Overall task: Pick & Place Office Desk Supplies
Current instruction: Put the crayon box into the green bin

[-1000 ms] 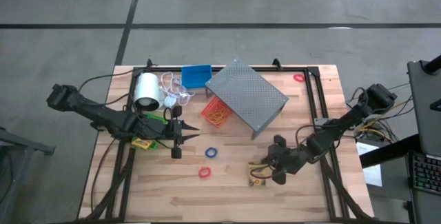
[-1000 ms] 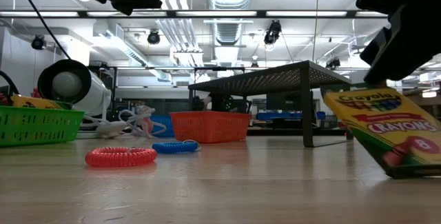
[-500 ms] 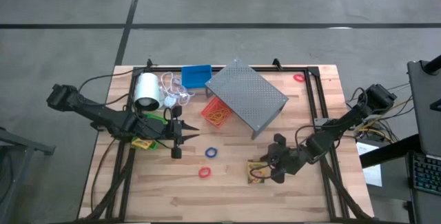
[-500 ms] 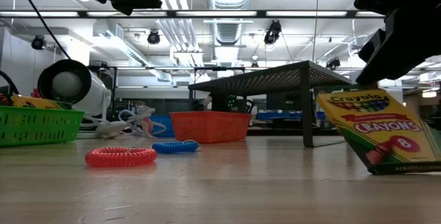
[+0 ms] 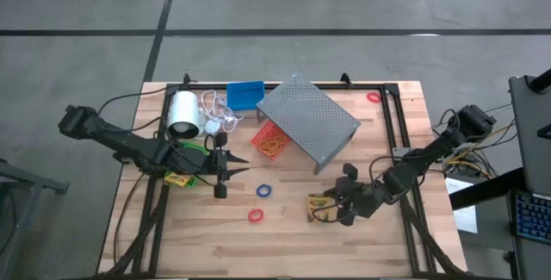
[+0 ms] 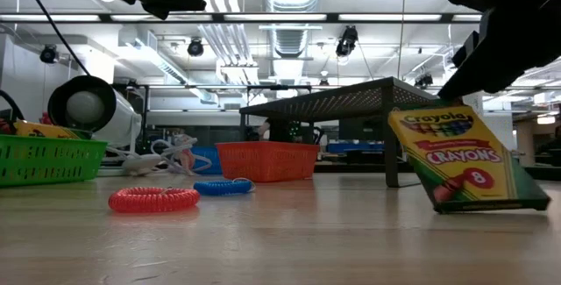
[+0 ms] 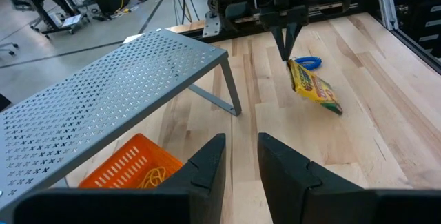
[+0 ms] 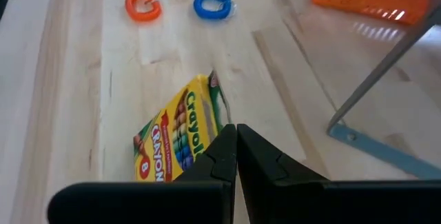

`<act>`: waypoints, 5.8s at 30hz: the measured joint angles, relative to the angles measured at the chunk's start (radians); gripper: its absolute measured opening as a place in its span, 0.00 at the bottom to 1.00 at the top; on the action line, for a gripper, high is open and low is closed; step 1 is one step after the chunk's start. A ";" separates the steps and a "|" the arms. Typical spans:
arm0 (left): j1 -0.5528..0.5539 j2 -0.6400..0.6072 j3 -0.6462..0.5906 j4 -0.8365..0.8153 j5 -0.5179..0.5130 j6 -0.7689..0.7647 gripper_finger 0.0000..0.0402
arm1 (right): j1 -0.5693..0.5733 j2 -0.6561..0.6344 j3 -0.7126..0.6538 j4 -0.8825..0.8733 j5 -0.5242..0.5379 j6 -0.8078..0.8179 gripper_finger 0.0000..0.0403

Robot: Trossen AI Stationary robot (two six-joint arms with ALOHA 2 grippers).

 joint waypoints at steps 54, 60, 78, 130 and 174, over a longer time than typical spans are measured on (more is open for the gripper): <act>0.001 0.000 0.000 0.000 0.000 0.000 0.22 | -0.012 0.016 0.003 -0.065 0.180 0.232 0.05; 0.001 0.000 0.000 0.000 0.000 0.000 0.22 | -0.016 0.034 -0.095 0.013 0.188 0.370 0.16; 0.000 0.000 0.000 0.000 0.000 0.000 0.22 | -0.127 0.036 -0.395 0.632 0.126 0.060 0.23; 0.001 0.000 0.000 -0.011 0.000 0.000 0.22 | -0.271 0.242 -0.431 0.890 -0.113 -0.041 0.23; 0.000 0.000 0.000 -0.036 0.000 0.000 0.22 | -0.264 0.434 -0.141 0.754 -0.332 -0.072 0.23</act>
